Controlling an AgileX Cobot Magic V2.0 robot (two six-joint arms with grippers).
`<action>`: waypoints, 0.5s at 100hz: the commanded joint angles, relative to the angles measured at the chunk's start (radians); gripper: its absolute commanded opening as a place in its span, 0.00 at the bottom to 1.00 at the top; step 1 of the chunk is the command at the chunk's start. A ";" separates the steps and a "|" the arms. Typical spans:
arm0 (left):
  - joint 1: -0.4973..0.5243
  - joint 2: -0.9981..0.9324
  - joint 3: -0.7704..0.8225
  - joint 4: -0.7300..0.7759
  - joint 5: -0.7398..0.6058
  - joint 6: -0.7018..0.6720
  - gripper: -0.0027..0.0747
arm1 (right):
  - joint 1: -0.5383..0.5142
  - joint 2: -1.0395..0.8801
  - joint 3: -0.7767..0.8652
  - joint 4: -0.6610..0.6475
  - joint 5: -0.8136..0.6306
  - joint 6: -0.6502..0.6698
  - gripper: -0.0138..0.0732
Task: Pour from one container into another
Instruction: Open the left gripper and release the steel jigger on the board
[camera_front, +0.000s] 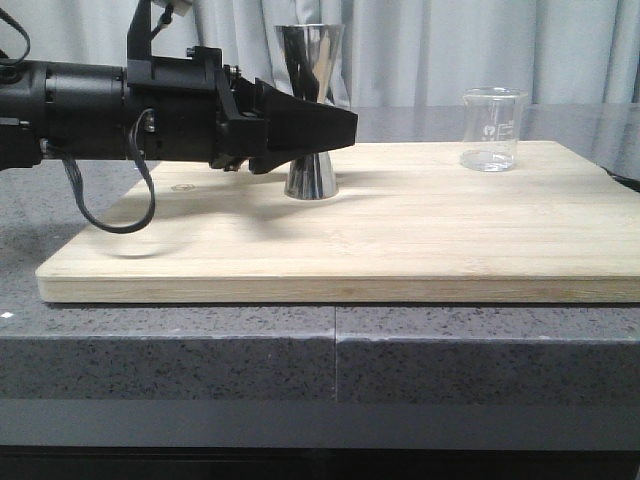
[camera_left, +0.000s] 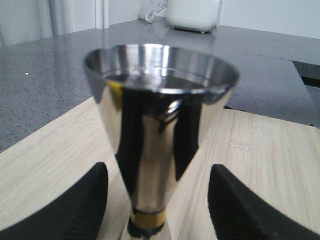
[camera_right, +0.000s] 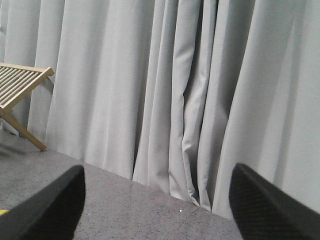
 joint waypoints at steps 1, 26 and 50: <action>0.004 -0.048 -0.025 -0.039 -0.075 -0.003 0.63 | -0.008 -0.039 -0.023 0.022 -0.072 0.000 0.78; 0.006 -0.070 -0.025 -0.034 -0.063 -0.004 0.63 | -0.008 -0.039 -0.023 0.022 -0.069 0.000 0.78; 0.034 -0.096 -0.025 0.015 -0.043 -0.042 0.63 | -0.008 -0.039 -0.023 0.022 -0.066 0.000 0.78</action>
